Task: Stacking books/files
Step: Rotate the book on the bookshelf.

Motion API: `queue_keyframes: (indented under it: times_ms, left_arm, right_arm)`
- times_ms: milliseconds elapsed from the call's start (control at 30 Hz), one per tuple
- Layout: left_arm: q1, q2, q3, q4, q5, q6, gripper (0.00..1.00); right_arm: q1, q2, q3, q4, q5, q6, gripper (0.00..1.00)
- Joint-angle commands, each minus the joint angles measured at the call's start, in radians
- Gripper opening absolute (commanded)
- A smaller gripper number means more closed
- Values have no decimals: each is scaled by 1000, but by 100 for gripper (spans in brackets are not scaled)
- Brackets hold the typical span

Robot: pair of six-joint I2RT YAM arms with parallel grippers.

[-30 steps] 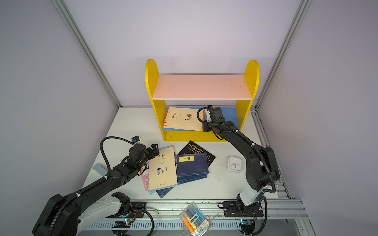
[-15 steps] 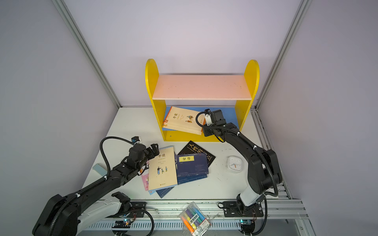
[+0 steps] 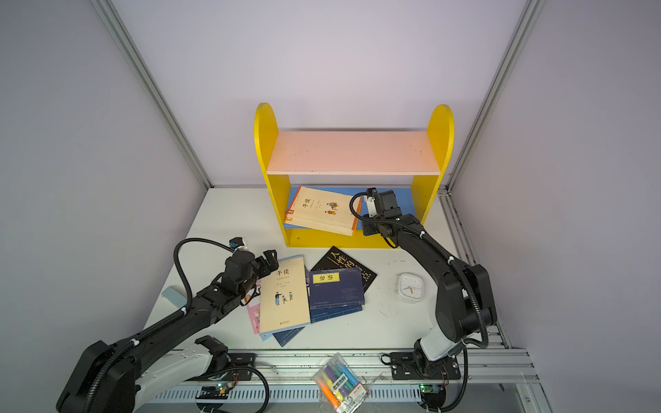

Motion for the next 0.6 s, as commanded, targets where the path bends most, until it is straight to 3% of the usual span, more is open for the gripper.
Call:
queue_keyframes:
  times_ms: [0,200,367,567]
  left_arm:
    - [2,3,9,-4,3,1,98]
    - [4,16,17,-2,8,6,98]
    - [4,23,18,4,13,4,98]
    - [3,27,11,13,12,-4,98]
  right_arm:
    - [2,-28,-34,26,-162,-63,33]
    - [18,-69,-104,13,-245,-86,33]
    - [41,-68,-116,-19,-319,-97,14]
    - [82,-5,-95,10,-323,-57,6]
